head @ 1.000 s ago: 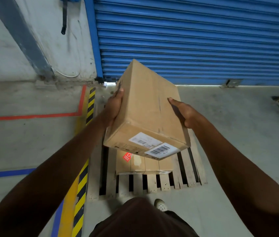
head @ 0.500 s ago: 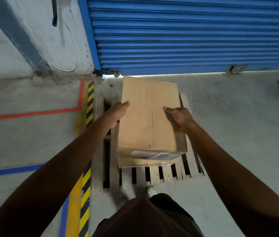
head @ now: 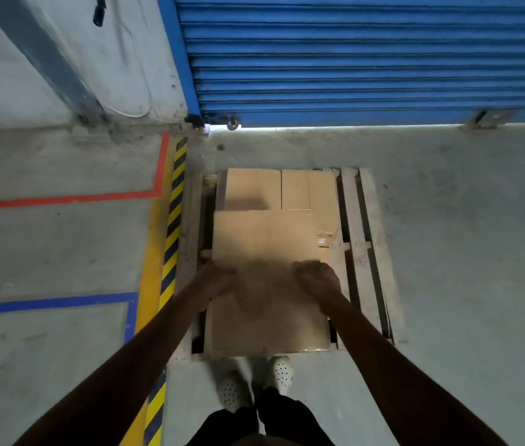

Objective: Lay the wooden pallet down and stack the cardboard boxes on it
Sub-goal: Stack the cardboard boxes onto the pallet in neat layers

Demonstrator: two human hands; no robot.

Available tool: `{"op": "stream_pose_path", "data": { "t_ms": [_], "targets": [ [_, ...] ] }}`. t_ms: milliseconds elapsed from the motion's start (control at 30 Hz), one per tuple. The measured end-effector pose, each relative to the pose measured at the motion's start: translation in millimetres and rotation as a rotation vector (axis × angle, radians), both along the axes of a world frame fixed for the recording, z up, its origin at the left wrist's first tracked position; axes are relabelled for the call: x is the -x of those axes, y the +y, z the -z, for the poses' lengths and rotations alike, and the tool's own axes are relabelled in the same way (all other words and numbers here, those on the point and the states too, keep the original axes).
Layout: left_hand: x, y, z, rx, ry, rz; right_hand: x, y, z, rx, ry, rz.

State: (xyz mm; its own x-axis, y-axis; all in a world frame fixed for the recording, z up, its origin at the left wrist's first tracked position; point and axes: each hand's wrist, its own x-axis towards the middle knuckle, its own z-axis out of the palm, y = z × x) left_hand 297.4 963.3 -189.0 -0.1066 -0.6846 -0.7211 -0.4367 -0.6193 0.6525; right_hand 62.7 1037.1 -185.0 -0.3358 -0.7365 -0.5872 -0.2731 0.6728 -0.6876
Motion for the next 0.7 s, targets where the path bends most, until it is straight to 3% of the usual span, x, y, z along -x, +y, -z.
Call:
{"op": "stream_pose_path", "data": {
  "t_ms": [100, 367, 700],
  "targets": [
    [-3.2, 14.6, 26.1, -0.009, -0.024, -0.027, -1.4, 2.3, 22.4, -0.04, 0.016, -0.085],
    [-5.6, 10.5, 89.7, -0.006, -0.113, 0.003, -8.0, -1.7, 86.5, -0.163, -0.155, 0.113],
    [-15.9, -35.6, 234.9, -0.012, -0.143, 0.002, -23.9, -41.2, 242.4, -0.226, -0.224, 0.298]
  ]
}}
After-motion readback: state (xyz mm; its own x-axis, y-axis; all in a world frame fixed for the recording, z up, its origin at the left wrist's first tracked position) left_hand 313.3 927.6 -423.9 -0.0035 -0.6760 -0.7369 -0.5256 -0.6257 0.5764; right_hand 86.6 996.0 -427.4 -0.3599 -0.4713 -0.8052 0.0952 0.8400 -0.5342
